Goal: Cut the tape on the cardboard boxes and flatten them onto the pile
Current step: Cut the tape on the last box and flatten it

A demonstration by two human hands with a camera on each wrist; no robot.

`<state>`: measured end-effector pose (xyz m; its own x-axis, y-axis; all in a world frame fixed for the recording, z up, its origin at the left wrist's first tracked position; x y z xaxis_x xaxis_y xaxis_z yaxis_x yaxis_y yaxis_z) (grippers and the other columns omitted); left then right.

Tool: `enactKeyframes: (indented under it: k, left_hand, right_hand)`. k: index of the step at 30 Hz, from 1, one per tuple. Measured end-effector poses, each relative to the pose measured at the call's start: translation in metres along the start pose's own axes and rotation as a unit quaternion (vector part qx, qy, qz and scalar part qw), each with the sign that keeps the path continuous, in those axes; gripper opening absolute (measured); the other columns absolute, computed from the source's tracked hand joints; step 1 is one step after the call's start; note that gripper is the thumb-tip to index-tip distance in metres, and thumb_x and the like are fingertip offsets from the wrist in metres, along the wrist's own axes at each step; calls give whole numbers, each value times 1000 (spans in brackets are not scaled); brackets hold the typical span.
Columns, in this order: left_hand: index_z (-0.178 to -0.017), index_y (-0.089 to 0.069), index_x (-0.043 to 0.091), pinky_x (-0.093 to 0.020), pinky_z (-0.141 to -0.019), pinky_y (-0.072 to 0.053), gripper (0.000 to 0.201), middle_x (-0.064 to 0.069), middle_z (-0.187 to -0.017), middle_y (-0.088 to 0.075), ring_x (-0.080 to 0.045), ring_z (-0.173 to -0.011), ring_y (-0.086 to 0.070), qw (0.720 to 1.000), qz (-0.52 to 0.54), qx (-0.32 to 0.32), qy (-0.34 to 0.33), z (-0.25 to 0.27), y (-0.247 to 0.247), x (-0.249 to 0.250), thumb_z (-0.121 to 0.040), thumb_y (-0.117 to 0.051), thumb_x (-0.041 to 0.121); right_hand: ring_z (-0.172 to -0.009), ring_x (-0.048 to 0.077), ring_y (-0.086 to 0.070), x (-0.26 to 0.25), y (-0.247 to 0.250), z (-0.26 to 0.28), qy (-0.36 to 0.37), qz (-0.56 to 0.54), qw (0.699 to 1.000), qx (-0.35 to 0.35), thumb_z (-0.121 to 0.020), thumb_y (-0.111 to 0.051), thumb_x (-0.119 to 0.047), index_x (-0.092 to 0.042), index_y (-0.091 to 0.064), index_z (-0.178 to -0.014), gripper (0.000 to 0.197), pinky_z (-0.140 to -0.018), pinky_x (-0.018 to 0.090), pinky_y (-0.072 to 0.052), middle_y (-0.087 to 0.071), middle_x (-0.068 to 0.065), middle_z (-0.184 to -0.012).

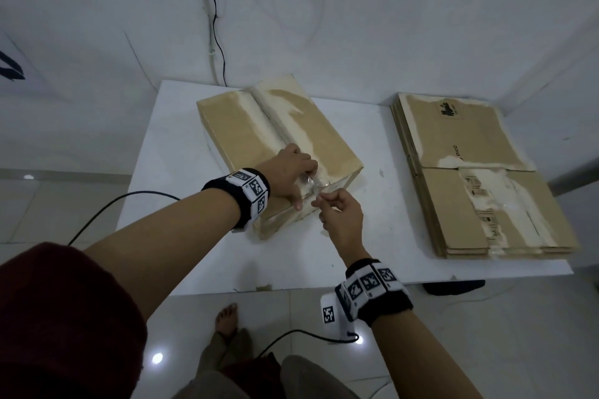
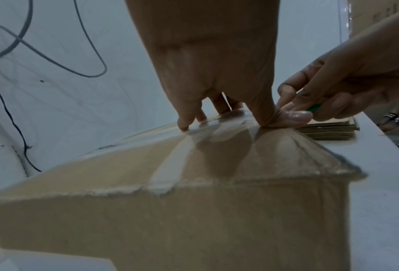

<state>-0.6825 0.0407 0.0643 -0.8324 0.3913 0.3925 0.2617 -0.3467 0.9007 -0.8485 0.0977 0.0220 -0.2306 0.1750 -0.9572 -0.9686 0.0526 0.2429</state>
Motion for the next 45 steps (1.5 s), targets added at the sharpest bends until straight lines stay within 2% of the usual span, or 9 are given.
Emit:
enactKeyframes:
  k: [10, 15, 20, 24, 29, 32, 38, 41, 45]
  left_hand:
    - [-101, -48, 16, -34, -85, -41, 62, 6, -99, -49, -18, -106, -30, 999, 37, 2, 3, -3, 8, 6, -56, -88, 34]
    - [-90, -46, 19, -35, -80, -42, 47, 4, -90, -50, -19, -100, -35, 1000, -2, -9, -23, 10, 3, 1, -72, -71, 54]
    - [-85, -46, 12, -33, -74, -39, 37, -5, -79, -55, -23, -86, -43, 999, 4, 39, -26, 31, -1, -4, -72, -53, 46]
    - [-99, -36, 13, -41, -71, -46, 26, -13, -90, -55, -29, -88, -47, 998, -26, 52, 20, 39, -11, 8, -82, -54, 20]
    - [-132, -33, 8, -59, -99, -33, 49, -17, -119, -50, -32, -122, -38, 980, -92, 33, 171, 38, -23, 37, -85, -47, 1]
    - [-133, -28, 7, -67, -102, -28, 56, -15, -119, -47, -34, -117, -43, 971, 49, 26, 231, 33, -17, 41, -84, -54, 5]
    - [-140, -24, 1, -29, -71, -42, 67, -20, -119, -53, -30, -100, -55, 913, 319, 92, 238, 36, 0, 25, -89, -61, 22]
    - [-127, -37, 6, -27, -60, -38, 44, -13, -109, -50, -23, -87, -51, 876, 388, 149, 244, 41, -9, 19, -90, -59, 18]
    - [-110, -47, 11, -31, -67, -45, 31, -5, -95, -53, -24, -86, -54, 781, 504, 246, 273, 40, -33, 16, -84, -63, 11]
  right_hand:
    - [-67, 12, -60, 10, -7, 16, -1, 8, 1000, -30, -87, -67, -4, -8, -61, -81, 9, -61, 25, -46, -70, 13, -87]
    - [-66, 6, -56, 4, 18, 11, 113, 25, 986, 118, -97, -58, -14, -12, -54, -99, 5, -58, 26, -48, -63, -3, -92]
    - [-74, 18, -64, 4, 13, 7, 141, 122, 982, 6, -103, -43, -11, -11, -44, -106, 4, -64, 37, -54, -62, -5, -115]
    - [-73, 17, -59, 16, 6, 8, 128, 137, 982, 0, -102, -37, -6, -16, -39, -103, 10, -55, 21, -42, -63, 6, -120]
    - [-70, 20, -60, 13, 7, 5, 115, 132, 985, 0, -102, -37, -4, -13, -38, -101, 9, -60, 40, -49, -62, -3, -95]
    - [-68, 27, -61, 13, 8, 6, 114, 124, 986, -10, -102, -38, -7, -17, -37, -100, 10, -60, 45, -52, -60, -10, -93]
    - [-78, 21, -67, 9, 15, 9, 114, 81, 988, -66, -103, -46, -19, -14, -43, -118, 16, -61, 35, -60, -53, 3, -113]
    - [-97, 2, -56, 11, 17, 21, 188, 108, 976, -14, -96, -57, -12, -14, -55, -107, 12, -82, 30, -55, -45, 1, -118]
    - [-88, 4, -53, 17, 7, 43, 230, 106, 967, -12, -93, -59, -8, -15, -57, -98, 9, -73, 16, -46, -53, 1, -104]
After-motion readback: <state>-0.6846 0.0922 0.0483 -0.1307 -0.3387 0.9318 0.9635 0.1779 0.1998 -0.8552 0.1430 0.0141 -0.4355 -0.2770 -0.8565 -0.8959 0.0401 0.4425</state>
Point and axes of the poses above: each hand's wrist, its own z-axis away from the middle knuckle, its own y-axis out of the back of the hand, x = y × z, the point moved 1 cm from there along -z, towards the middle knuckle
